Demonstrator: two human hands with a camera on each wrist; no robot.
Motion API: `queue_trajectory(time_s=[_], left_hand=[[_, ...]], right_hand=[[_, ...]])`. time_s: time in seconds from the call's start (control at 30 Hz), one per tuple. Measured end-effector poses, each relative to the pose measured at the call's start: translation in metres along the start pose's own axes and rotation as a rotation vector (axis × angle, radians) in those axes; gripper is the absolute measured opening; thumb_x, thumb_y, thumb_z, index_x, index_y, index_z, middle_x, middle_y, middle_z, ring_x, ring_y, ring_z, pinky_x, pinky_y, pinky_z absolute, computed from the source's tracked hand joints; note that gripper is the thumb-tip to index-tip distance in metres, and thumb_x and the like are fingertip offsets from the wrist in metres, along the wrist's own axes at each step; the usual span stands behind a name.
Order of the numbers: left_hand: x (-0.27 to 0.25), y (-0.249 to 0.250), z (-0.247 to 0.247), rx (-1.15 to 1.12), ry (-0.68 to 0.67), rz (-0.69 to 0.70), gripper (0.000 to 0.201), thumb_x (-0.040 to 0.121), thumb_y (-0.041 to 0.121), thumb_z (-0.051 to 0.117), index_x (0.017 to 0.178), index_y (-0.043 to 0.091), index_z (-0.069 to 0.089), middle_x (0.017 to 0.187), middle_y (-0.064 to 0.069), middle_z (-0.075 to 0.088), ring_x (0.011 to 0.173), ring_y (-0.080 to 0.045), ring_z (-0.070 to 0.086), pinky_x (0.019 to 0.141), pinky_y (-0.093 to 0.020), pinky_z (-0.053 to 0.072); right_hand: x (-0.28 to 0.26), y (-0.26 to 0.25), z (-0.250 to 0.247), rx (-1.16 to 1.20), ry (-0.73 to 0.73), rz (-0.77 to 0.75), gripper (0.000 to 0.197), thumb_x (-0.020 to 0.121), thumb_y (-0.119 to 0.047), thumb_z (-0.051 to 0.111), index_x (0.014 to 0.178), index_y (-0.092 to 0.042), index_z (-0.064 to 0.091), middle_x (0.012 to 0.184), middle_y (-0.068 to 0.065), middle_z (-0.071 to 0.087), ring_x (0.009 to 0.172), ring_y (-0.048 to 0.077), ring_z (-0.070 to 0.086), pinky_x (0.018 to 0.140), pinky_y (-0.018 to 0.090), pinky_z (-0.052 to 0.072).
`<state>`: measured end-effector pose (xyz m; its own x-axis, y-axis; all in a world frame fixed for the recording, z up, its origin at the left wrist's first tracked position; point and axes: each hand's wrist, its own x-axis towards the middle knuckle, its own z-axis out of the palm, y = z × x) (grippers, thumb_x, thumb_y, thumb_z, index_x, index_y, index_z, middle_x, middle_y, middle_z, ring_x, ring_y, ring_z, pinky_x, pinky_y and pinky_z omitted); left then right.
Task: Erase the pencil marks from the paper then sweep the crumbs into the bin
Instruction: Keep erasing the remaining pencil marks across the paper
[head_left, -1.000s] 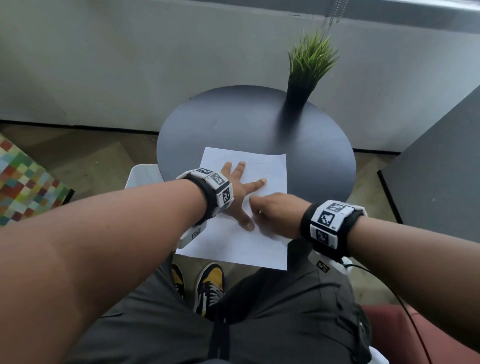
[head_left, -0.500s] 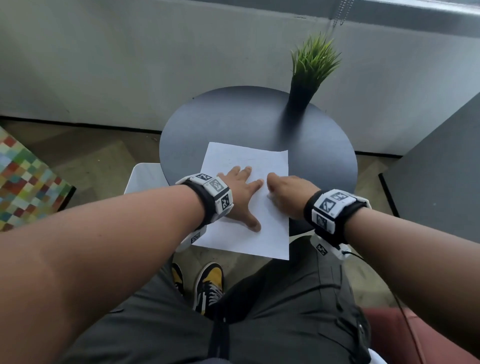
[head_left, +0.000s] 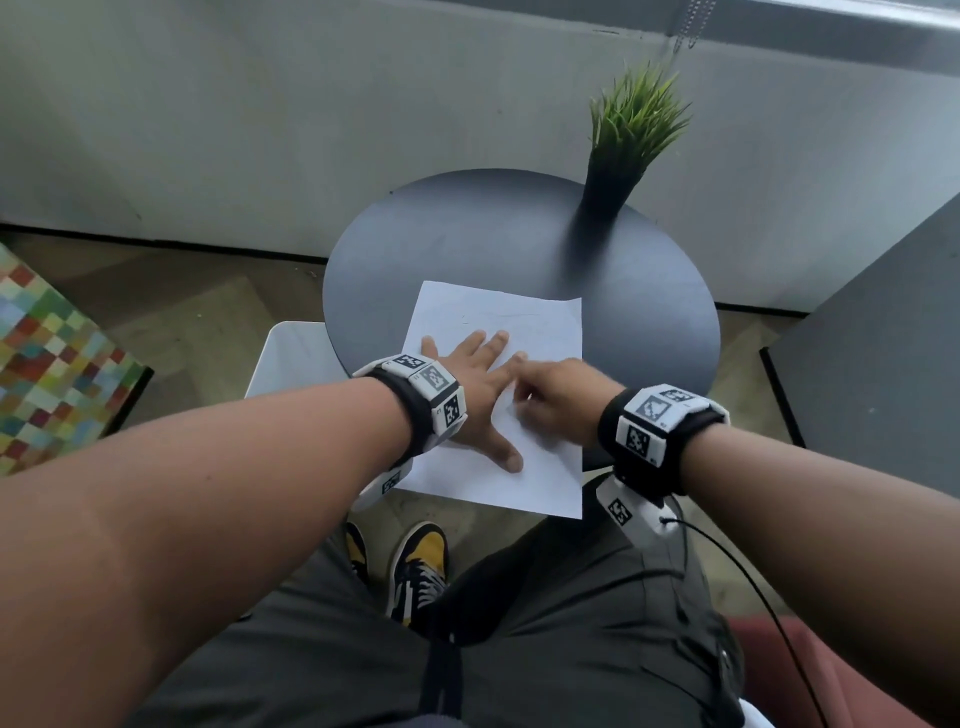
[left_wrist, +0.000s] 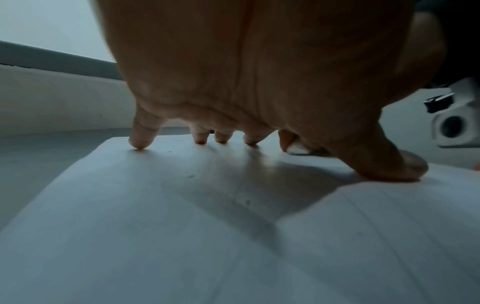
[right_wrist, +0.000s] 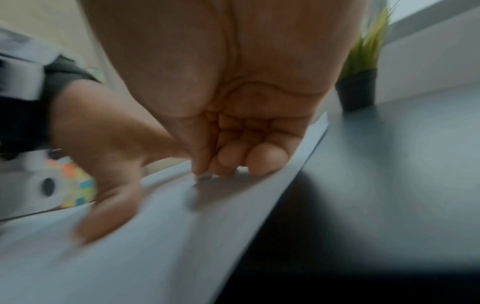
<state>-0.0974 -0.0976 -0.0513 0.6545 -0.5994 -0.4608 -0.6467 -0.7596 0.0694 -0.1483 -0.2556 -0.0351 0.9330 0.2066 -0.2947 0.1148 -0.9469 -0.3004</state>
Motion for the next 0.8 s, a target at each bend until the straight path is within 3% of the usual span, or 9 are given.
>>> queue_trajectory(time_s=[0.1,0.17,0.27,0.43,0.5,0.6,0.67,0.73,0.8], left_hand=[[0.0,0.001,0.001,0.003,0.003,-0.008,0.141,0.049,0.095,0.056,0.154,0.034,-0.015,0.162,0.006,-0.024,0.15,-0.02,-0.018,0.111,-0.071,0.008],[0.0,0.0,0.002,-0.007,0.003,-0.011,0.141,0.049,0.094,0.058,0.154,0.035,-0.014,0.162,0.006,-0.024,0.15,-0.02,-0.018,0.11,-0.073,0.009],[-0.001,0.001,-0.001,-0.019,-0.016,-0.012,0.139,0.047,0.093,0.062,0.153,0.04,-0.012,0.162,0.006,-0.024,0.15,-0.022,-0.018,0.109,-0.074,0.007],[-0.001,0.004,-0.01,0.038,-0.051,-0.02,0.136,0.048,0.09,0.065,0.151,0.046,-0.013,0.162,0.002,-0.022,0.15,-0.027,-0.015,0.108,-0.072,0.011],[-0.002,0.005,-0.013,0.043,-0.062,-0.018,0.135,0.052,0.084,0.07,0.152,0.044,-0.013,0.163,0.0,-0.022,0.15,-0.028,-0.016,0.111,-0.068,0.012],[-0.007,0.007,-0.02,0.038,-0.084,-0.014,0.133,0.059,0.076,0.074,0.154,0.041,-0.012,0.163,-0.002,-0.022,0.15,-0.03,-0.017,0.114,-0.063,0.012],[-0.007,0.01,-0.023,0.054,-0.095,-0.013,0.132,0.06,0.076,0.074,0.153,0.043,-0.012,0.163,-0.004,-0.022,0.15,-0.031,-0.017,0.114,-0.063,0.014],[-0.006,0.011,-0.023,0.071,-0.098,-0.012,0.131,0.059,0.078,0.072,0.152,0.045,-0.013,0.162,-0.004,-0.022,0.15,-0.032,-0.016,0.113,-0.063,0.016],[-0.006,0.011,-0.022,0.074,-0.102,-0.014,0.13,0.059,0.079,0.072,0.152,0.046,-0.012,0.162,-0.005,-0.022,0.15,-0.032,-0.016,0.113,-0.064,0.016]], right_hand=[[0.014,0.022,-0.008,-0.017,0.121,0.257,0.017,0.088,-0.028,0.049,0.099,-0.016,0.054,0.1,0.011,0.063,0.09,0.031,0.058,0.071,0.032,0.048],[0.012,0.014,-0.001,-0.05,0.116,0.161,0.021,0.089,-0.028,0.046,0.106,-0.016,0.052,0.101,0.012,0.063,0.091,0.033,0.059,0.072,0.034,0.048],[-0.002,-0.002,0.009,-0.014,-0.036,-0.126,0.021,0.092,-0.027,0.049,0.111,-0.019,0.053,0.098,0.006,0.067,0.086,0.028,0.058,0.073,0.034,0.047],[0.011,0.035,-0.014,-0.085,0.093,0.203,0.015,0.09,-0.033,0.048,0.099,-0.022,0.05,0.098,0.009,0.061,0.088,0.033,0.058,0.073,0.035,0.049],[0.004,0.029,-0.008,-0.126,0.068,0.105,0.015,0.092,-0.033,0.046,0.102,-0.022,0.049,0.097,0.005,0.06,0.09,0.03,0.058,0.07,0.032,0.043],[-0.011,0.013,0.002,-0.132,-0.107,-0.134,0.012,0.092,-0.03,0.049,0.103,-0.024,0.052,0.095,-0.004,0.059,0.088,0.02,0.051,0.073,0.032,0.043],[-0.008,0.02,-0.007,-0.128,-0.097,-0.091,0.012,0.092,-0.032,0.05,0.102,-0.027,0.053,0.094,-0.005,0.059,0.088,0.02,0.052,0.074,0.033,0.044],[-0.003,0.033,-0.013,-0.141,0.016,0.022,0.014,0.094,-0.036,0.048,0.103,-0.026,0.051,0.094,-0.002,0.059,0.091,0.023,0.053,0.07,0.032,0.039],[-0.005,0.031,-0.009,-0.157,0.059,0.006,0.014,0.094,-0.034,0.047,0.104,-0.024,0.05,0.097,0.0,0.06,0.087,0.021,0.049,0.069,0.031,0.037]])
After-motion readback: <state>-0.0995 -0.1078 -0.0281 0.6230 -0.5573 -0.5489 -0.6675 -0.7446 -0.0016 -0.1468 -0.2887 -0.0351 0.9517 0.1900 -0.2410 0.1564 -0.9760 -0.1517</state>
